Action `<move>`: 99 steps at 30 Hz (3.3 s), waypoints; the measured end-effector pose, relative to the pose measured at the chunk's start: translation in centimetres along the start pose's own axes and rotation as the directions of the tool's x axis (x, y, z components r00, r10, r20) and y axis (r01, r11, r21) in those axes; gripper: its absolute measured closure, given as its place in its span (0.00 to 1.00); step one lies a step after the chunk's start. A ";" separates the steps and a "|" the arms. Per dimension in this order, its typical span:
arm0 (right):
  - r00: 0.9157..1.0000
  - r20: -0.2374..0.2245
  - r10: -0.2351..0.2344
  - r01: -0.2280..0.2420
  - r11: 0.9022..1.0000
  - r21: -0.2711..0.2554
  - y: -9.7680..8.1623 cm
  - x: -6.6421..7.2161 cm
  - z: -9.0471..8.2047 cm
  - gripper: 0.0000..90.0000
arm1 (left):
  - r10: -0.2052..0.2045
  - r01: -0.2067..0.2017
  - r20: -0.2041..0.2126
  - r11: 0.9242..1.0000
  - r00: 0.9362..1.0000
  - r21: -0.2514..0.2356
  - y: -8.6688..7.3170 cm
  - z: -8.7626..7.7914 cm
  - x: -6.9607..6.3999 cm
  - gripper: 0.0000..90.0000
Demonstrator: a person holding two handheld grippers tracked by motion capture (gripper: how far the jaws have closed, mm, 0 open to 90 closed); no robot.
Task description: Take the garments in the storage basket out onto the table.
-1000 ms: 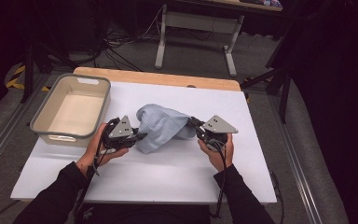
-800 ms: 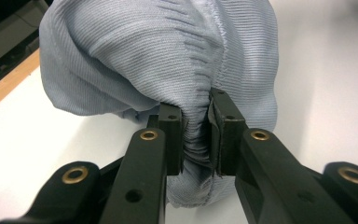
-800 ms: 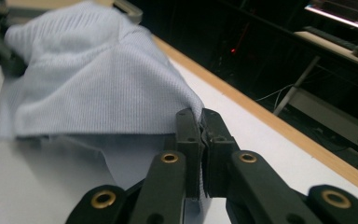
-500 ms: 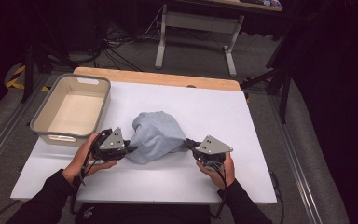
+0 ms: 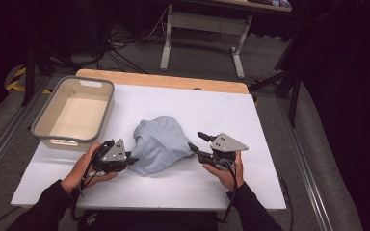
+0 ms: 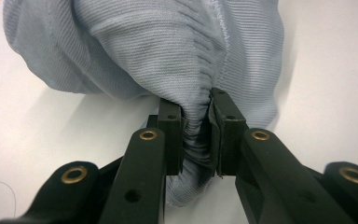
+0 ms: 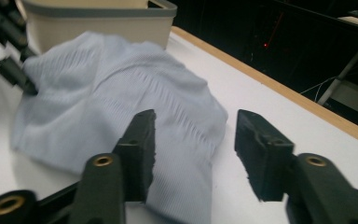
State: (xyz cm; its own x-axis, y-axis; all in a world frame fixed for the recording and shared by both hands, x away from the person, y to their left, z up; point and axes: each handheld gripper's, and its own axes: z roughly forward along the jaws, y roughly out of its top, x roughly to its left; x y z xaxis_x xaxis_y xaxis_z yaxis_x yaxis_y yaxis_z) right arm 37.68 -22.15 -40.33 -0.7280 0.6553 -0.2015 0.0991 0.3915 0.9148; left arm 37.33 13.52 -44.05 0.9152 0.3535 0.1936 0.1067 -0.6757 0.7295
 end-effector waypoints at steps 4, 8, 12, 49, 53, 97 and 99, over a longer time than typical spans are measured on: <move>0.998 -0.017 0.066 -0.066 0.997 0.030 0.6 -1.4 3.1 0.47 | 0.006 -0.006 -0.001 1.000 1.000 0.008 -0.1 0.2 -0.2 0.86; 0.997 -0.034 0.066 -0.062 0.993 0.099 0.6 -1.8 5.4 0.43 | 0.015 -0.015 -0.002 1.000 1.000 0.012 -0.1 0.2 -0.2 0.86; 0.996 -0.052 0.078 -0.067 0.980 0.188 -0.3 -2.6 8.2 0.38 | 0.020 -0.020 -0.007 1.000 1.000 0.023 -0.1 0.3 -0.4 0.86; 0.985 -0.088 0.150 -0.113 0.938 0.329 -2.5 -2.4 9.2 0.93 | 0.036 -0.036 -0.013 0.999 0.999 0.014 -0.2 1.1 -0.2 0.86; 0.988 -0.045 0.148 -0.130 0.951 0.281 -1.9 -2.9 7.8 0.94 | 0.043 -0.043 -0.026 0.999 0.999 0.010 0.1 0.9 0.1 0.86; 0.972 0.188 0.138 -0.178 0.960 0.217 -3.9 -4.6 -1.0 0.63 | -0.169 0.163 -0.073 0.983 0.983 -0.088 2.3 3.6 3.5 0.46; 0.969 0.191 0.156 -0.193 0.962 0.193 -3.7 -5.4 -0.5 0.56 | -0.182 0.179 -0.062 0.982 0.981 -0.059 2.3 4.4 3.7 0.46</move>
State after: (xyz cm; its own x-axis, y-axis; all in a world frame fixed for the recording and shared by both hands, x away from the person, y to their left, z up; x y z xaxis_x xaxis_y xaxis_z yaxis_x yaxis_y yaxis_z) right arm 40.91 -27.50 -42.42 -0.5607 0.8194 -0.1192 0.3668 0.3749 0.8514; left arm 42.68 10.43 -44.52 0.8543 0.5105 0.0977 0.2454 -0.5619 0.7900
